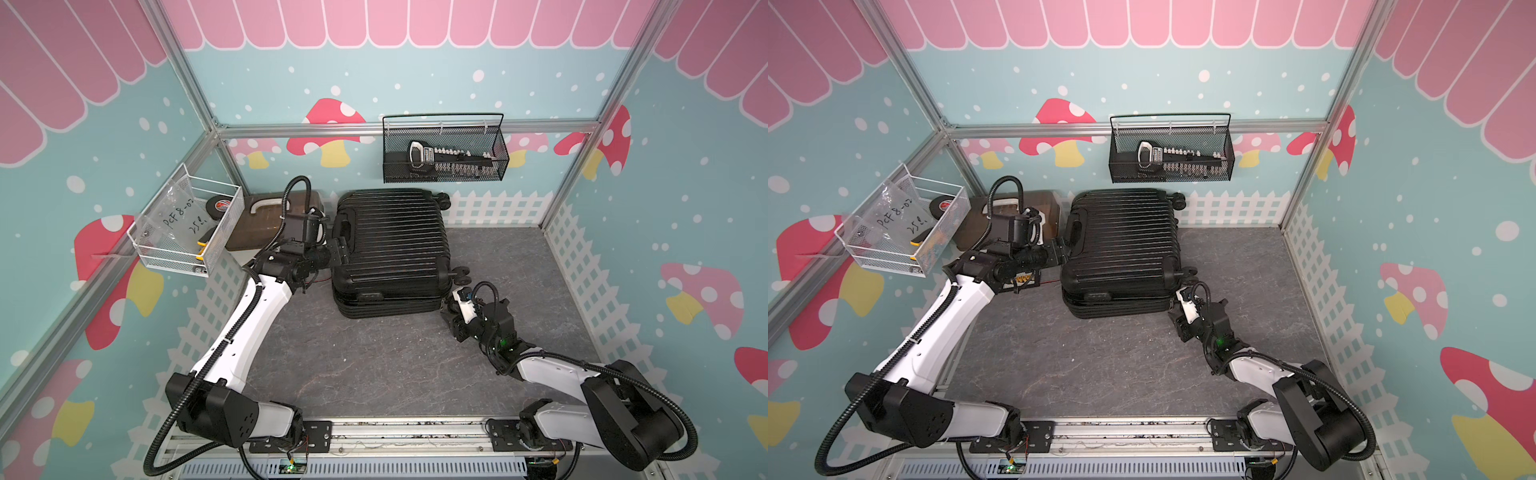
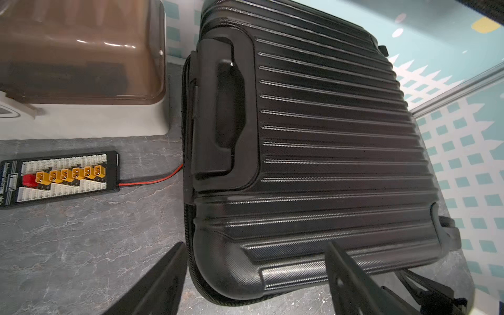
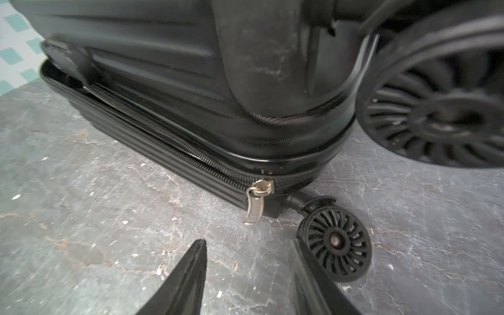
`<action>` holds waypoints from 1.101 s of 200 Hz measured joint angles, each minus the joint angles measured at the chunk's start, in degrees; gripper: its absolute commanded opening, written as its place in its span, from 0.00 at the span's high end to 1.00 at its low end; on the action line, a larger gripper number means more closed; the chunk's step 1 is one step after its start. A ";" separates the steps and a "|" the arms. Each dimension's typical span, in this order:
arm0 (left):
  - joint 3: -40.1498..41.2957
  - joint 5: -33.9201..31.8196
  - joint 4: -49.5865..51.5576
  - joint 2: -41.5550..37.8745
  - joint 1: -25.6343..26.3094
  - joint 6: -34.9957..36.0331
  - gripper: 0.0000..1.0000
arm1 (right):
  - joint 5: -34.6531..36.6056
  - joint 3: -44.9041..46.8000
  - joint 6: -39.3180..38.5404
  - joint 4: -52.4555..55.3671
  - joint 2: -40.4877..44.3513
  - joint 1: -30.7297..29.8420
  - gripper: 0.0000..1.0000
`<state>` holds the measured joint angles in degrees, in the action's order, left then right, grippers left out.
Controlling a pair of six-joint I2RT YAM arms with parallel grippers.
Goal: Close the suitcase zippers
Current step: Zip the zipper on the suitcase.
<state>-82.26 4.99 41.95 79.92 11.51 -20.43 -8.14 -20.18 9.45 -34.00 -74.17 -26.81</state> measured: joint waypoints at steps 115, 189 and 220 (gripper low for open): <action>-7.69 4.33 2.10 14.29 -6.51 1.84 0.26 | 9.90 -5.68 0.72 -3.80 -11.17 -3.10 0.61; -7.78 5.55 2.38 15.02 -6.99 2.71 0.27 | 11.32 -6.05 -0.42 -4.20 -12.90 -3.30 0.99; -9.60 5.53 2.82 16.96 -6.99 2.89 0.27 | 10.19 -5.29 -0.87 -5.07 -12.26 -3.26 1.00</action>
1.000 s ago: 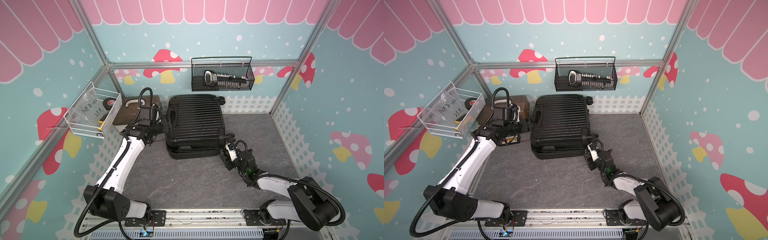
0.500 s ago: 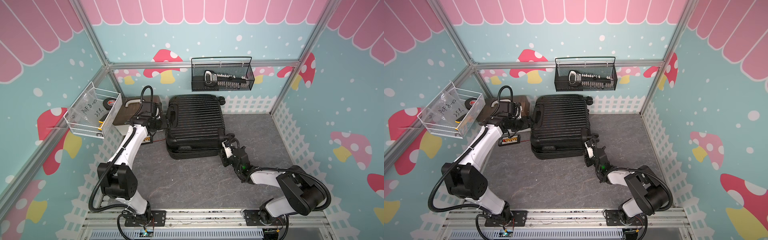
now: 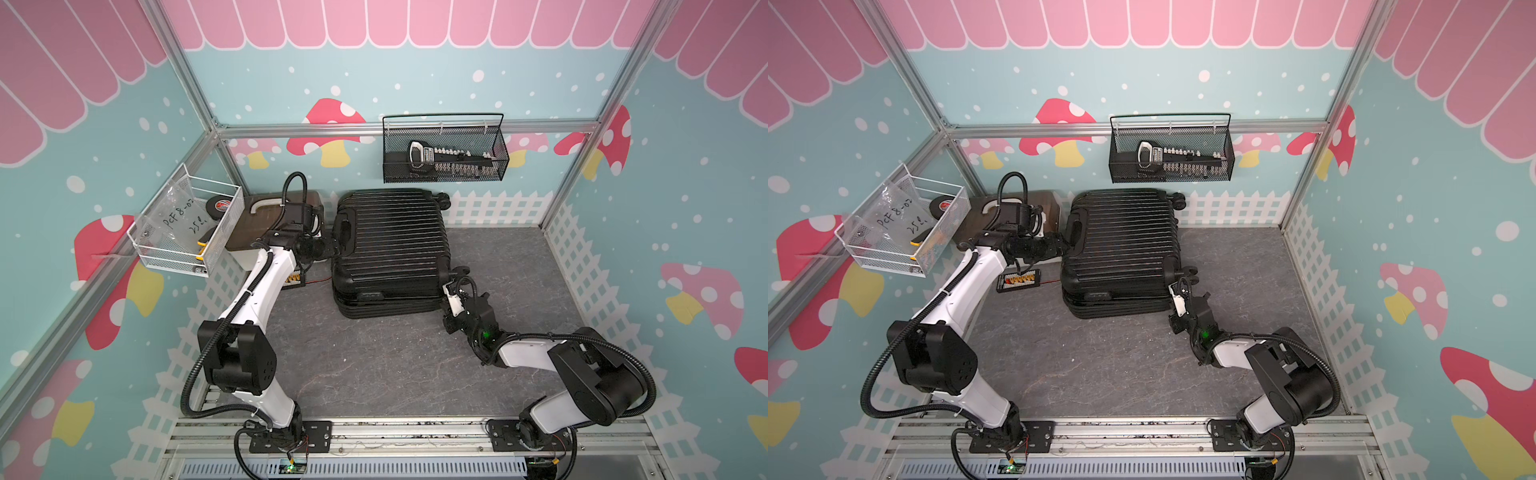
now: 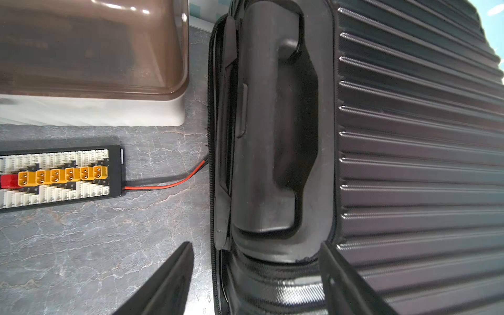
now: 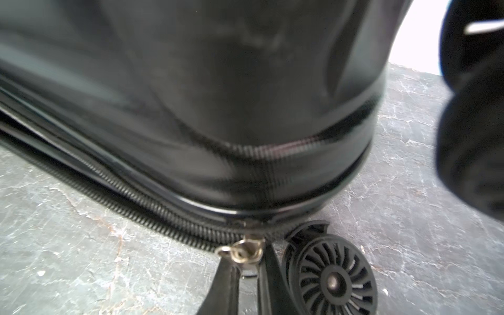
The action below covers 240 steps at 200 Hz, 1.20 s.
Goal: Close the suitcase zippers
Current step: Zip the zipper on the suitcase.
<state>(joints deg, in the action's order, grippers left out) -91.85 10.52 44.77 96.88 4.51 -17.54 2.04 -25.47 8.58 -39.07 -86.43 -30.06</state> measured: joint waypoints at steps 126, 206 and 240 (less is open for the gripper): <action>-8.41 0.66 2.10 10.25 -0.33 2.45 0.38 | -9.25 3.89 1.33 -1.49 3.72 0.59 1.00; -13.35 3.13 1.46 16.37 -0.66 3.43 0.54 | -9.07 4.57 2.01 -1.55 4.61 0.59 1.00; -16.33 5.03 1.68 19.41 -1.05 4.13 0.79 | -8.94 5.18 1.99 -1.11 5.60 0.55 1.00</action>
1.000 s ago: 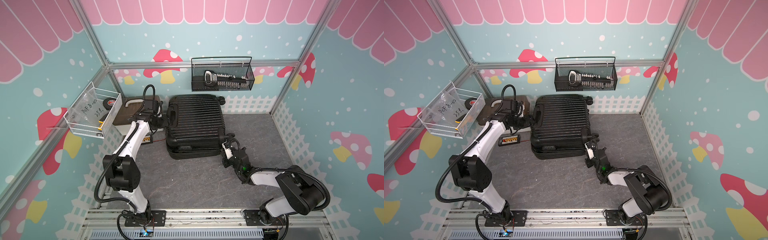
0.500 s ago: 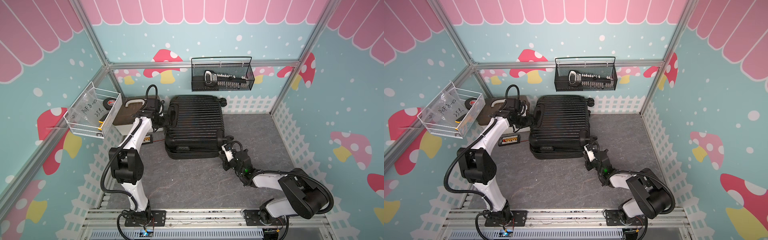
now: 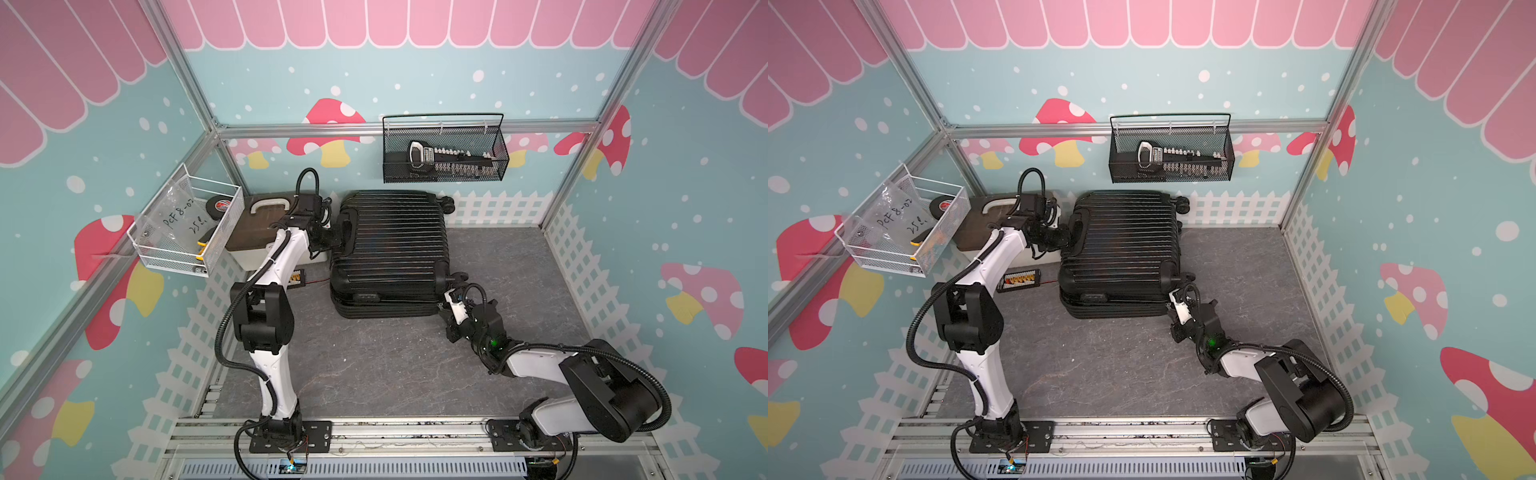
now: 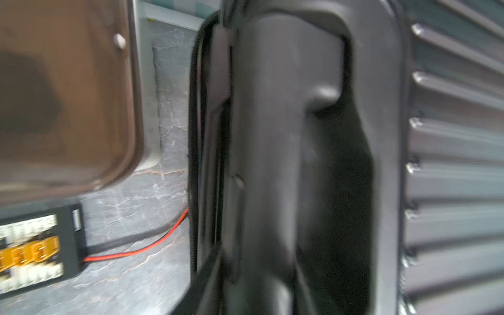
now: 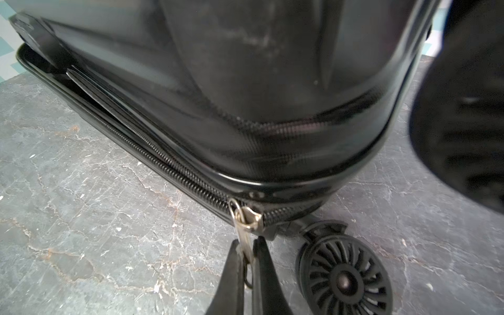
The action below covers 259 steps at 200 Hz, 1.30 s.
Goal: Close the suitcase zippers
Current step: Zip the zipper on the suitcase.
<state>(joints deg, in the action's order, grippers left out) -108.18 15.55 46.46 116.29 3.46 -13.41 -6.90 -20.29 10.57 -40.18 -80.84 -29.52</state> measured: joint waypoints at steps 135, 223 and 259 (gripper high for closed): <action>8.22 -1.44 6.03 -10.05 2.03 -4.37 0.91 | 6.51 2.14 -2.40 8.11 11.39 -0.11 0.50; 8.22 -1.38 6.21 -10.08 2.01 -4.44 0.92 | 8.55 2.10 -2.60 8.52 8.11 -0.11 0.61; 8.22 -1.36 6.21 -10.08 2.03 -4.46 0.92 | 6.32 2.10 -3.10 6.29 6.84 -0.11 0.77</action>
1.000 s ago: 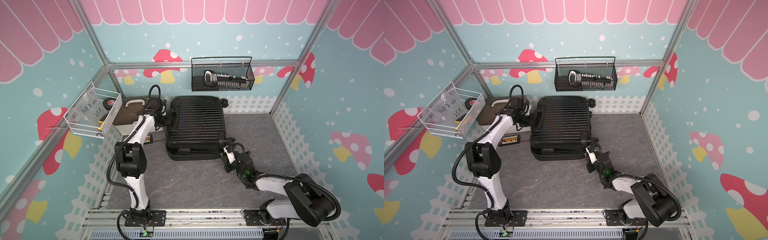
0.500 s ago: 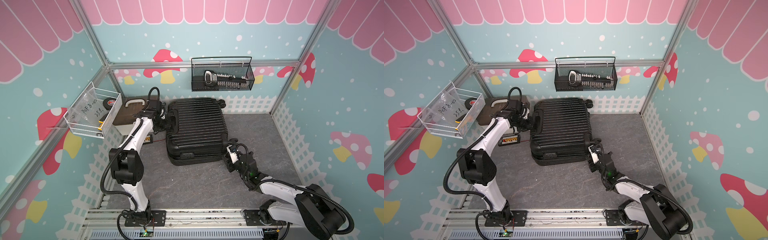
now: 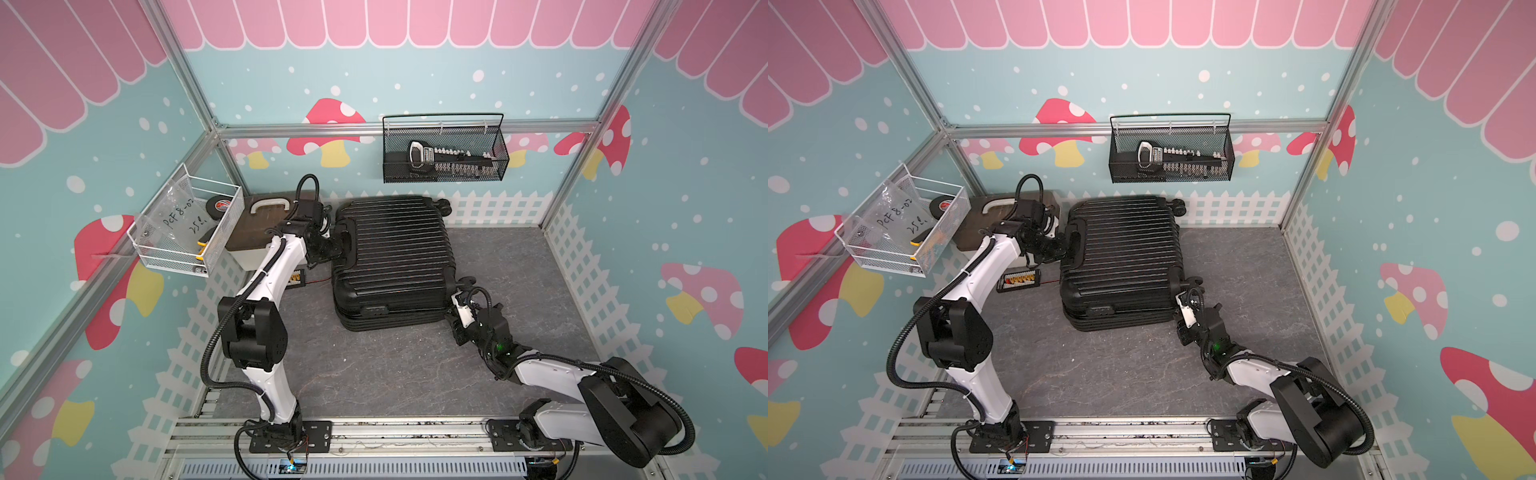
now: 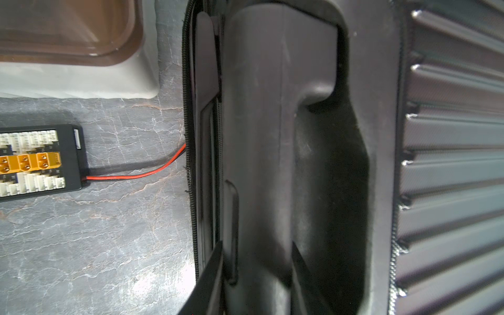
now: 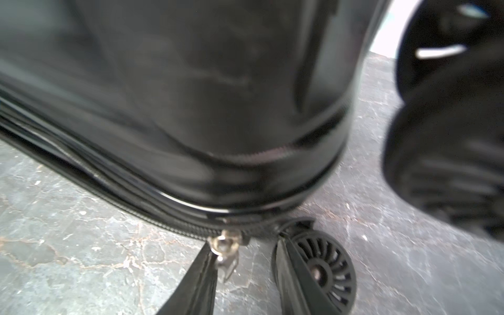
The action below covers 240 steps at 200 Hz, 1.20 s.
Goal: Close the suitcase zippers
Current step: Zip the zipper on the suitcase.
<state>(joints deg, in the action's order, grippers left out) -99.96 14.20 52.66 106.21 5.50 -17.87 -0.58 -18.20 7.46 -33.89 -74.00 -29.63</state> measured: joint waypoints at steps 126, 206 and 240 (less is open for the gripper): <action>8.76 -3.91 -8.70 -5.73 3.26 -9.99 1.00 | -7.23 2.36 -0.92 1.42 5.49 1.16 1.00; 15.87 -7.28 -23.67 -8.13 10.71 -22.86 1.00 | -13.18 2.25 0.33 2.21 5.55 0.04 1.00; 20.28 -10.69 -29.35 -10.43 14.10 -28.81 1.00 | -10.91 1.40 0.81 2.89 5.38 -2.45 1.00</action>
<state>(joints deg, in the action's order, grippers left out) -79.68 3.51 23.31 95.79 19.59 -46.68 -11.49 -16.80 8.27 -31.00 -68.62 -32.08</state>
